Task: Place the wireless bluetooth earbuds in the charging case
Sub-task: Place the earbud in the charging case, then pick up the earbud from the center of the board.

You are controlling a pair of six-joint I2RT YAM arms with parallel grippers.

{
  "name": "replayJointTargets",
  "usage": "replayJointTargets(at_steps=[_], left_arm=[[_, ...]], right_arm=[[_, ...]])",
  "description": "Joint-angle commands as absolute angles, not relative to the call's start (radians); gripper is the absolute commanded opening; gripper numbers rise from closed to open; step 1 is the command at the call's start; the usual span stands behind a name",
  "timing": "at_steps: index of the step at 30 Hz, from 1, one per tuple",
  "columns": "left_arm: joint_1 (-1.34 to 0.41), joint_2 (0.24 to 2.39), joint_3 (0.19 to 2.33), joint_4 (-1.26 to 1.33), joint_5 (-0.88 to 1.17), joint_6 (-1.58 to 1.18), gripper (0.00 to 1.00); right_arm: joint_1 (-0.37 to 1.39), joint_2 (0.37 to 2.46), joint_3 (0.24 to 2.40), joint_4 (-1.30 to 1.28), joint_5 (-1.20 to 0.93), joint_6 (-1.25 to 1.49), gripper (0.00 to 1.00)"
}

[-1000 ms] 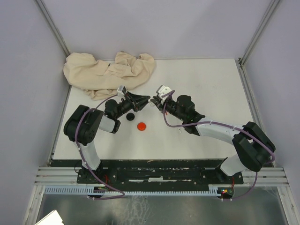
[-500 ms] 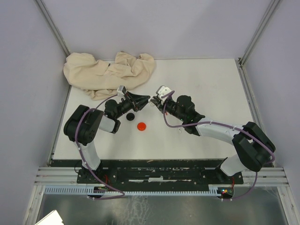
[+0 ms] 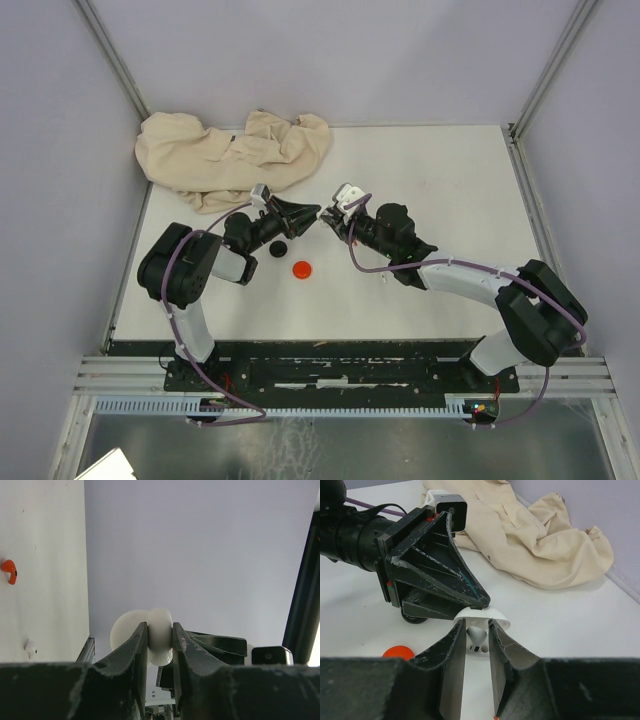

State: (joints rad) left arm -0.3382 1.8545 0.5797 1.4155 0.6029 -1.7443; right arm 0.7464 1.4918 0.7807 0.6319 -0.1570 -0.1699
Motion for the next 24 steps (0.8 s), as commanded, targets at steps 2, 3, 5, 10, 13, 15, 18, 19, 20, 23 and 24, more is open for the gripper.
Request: replayJointTargets(at_steps=[2,3,5,10,13,15,18,19,20,23,24], left_arm=[[-0.341,1.868,0.614,1.483,0.596,-1.777,0.03],[-0.342,1.868,0.614,1.480,0.597,-1.774,0.03],[-0.342,1.870,0.615,1.475,0.597,-1.768,0.03],[-0.342,1.878,0.618,1.469,0.596,-1.763,0.03],[-0.341,1.890,0.620,1.469,0.595,-1.762,0.03],[-0.342,1.895,0.620,1.471,0.595,-1.761,0.03],[-0.342,1.900,0.618,1.475,0.595,-1.761,0.03],[-0.342,1.902,0.618,1.478,0.595,-1.762,0.03],[-0.342,1.902,0.619,1.479,0.595,-1.764,0.03],[-0.339,1.898,0.622,1.480,0.597,-1.763,0.03],[-0.338,1.895,0.621,1.477,0.599,-1.761,0.03]], right_arm=[[0.752,1.474,0.793,0.657,-0.179,-0.150,0.33],[0.753,1.473,0.794,0.657,-0.179,-0.149,0.33],[0.752,1.472,0.797,0.662,-0.181,-0.145,0.34],[0.752,1.438,0.789,0.714,-0.166,-0.102,0.36],[0.752,1.394,0.793,0.714,-0.117,-0.080,0.39],[0.752,1.360,0.809,0.665,-0.065,-0.077,0.40],[0.752,1.321,0.837,0.574,-0.032,-0.086,0.41],[0.752,1.314,0.852,0.538,-0.014,-0.085,0.42],[0.752,1.309,0.869,0.484,0.021,-0.070,0.43],[0.748,1.326,1.012,0.155,0.228,0.030,0.47],[0.740,1.348,1.070,0.039,0.279,0.055,0.48]])
